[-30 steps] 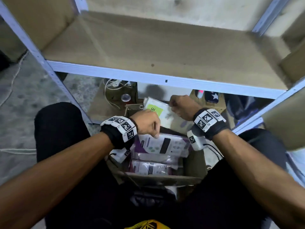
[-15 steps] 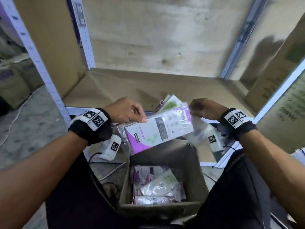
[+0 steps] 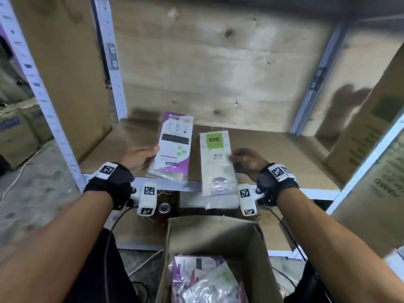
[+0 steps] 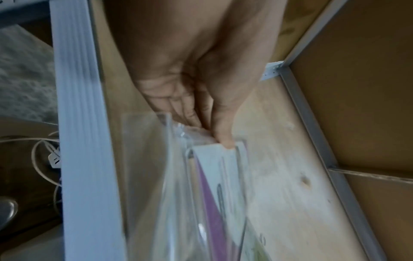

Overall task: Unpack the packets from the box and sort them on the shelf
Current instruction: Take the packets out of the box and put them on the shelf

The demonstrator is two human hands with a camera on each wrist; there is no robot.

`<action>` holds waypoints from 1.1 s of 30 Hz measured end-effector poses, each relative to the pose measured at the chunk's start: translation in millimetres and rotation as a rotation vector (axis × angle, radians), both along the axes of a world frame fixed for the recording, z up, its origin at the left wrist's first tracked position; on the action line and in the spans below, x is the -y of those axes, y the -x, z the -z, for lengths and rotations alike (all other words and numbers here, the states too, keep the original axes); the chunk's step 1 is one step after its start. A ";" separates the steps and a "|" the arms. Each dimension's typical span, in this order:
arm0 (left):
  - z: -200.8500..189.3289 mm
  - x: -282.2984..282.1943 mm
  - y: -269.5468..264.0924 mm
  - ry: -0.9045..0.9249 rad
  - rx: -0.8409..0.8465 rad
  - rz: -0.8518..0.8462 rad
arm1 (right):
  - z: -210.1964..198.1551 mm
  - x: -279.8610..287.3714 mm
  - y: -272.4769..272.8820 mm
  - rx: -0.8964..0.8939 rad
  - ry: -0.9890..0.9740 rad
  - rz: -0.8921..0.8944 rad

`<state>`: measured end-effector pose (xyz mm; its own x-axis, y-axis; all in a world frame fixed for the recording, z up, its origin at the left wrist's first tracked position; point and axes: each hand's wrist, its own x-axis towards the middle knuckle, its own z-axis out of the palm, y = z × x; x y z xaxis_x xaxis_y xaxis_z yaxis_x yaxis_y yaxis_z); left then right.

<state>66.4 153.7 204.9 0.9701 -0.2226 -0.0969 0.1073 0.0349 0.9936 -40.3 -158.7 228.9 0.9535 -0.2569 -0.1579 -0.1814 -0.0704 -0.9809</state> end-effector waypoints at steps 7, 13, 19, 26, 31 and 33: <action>12.0 -5.4 -71.3 -0.142 -0.129 -0.080 | 5.6 -39.3 -89.0 -0.051 -0.077 -0.017; 17.7 -22.4 -135.6 -0.292 -0.176 -0.071 | 23.2 -60.5 -158.0 -0.121 0.007 -0.018; 14.1 -38.8 -190.5 -0.586 0.026 -0.101 | 39.2 -70.5 -236.5 -0.203 0.156 -0.074; 20.0 -36.2 -233.6 -0.929 0.048 -0.154 | 49.6 -72.7 -298.9 -0.234 0.308 -0.046; 25.4 -39.6 -254.3 -0.943 -0.036 -0.226 | 51.7 -77.5 -331.7 -0.255 0.278 -0.011; 24.7 -42.2 -261.3 -0.911 -0.051 -0.272 | 54.3 -80.6 -343.3 -0.246 0.288 -0.019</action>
